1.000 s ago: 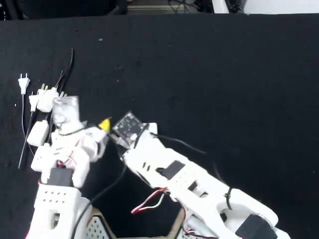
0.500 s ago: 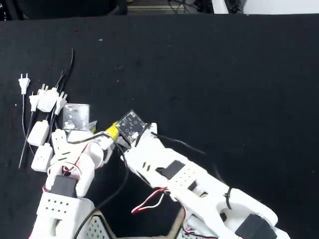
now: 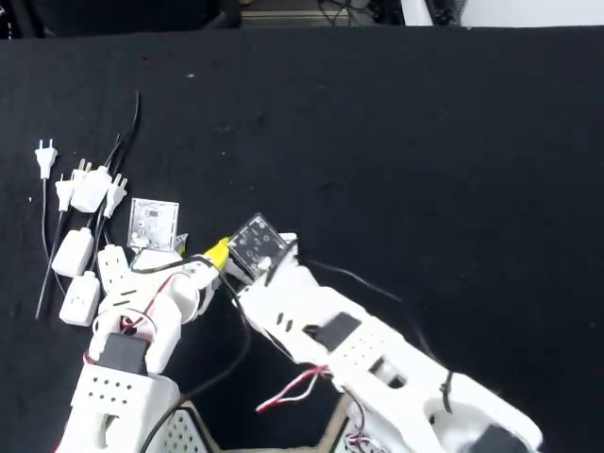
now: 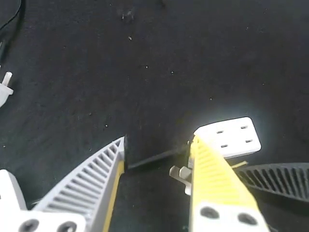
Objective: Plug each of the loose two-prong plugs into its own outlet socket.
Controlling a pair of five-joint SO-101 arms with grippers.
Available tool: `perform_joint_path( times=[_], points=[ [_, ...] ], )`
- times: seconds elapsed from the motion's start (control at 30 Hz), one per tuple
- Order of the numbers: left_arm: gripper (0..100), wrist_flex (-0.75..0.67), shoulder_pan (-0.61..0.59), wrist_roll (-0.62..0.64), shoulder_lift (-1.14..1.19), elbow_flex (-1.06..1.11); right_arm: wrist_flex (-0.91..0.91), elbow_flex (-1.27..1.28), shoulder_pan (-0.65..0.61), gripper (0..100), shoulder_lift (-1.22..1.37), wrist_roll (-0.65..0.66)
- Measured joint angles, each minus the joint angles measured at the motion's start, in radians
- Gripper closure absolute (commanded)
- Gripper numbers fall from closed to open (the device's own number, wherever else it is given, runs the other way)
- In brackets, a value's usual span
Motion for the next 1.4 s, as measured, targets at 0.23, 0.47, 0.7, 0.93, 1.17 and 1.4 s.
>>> perform_joint_path(
  times=[0.23, 0.47, 0.7, 0.93, 1.17, 1.4],
  points=[
    [78, 0.0, -0.002, 0.0, -0.008, 0.0, 0.0, 0.091, 0.0, 98.7, -0.167, 0.051],
    [78, -0.002, -0.003, 0.002, -0.009, 0.0, 0.0, 0.138, 0.0, 98.8, -0.275, 0.051],
    [78, -0.006, -0.003, 0.002, -0.009, -0.002, 0.0, 0.17, 0.002, 98.7, -0.347, 0.017],
    [78, -0.008, -0.003, 0.002, -0.011, -0.003, 0.002, 0.172, 0.0, 98.7, -0.356, -0.055],
    [78, -0.009, -0.003, 0.002, -0.011, -0.003, 0.002, 0.172, -0.002, 98.7, -0.356, -0.061],
    [78, -0.009, -0.005, 0.002, -0.011, -0.003, 0.002, 0.172, 0.014, 98.7, -0.356, -0.104]
  ],
)
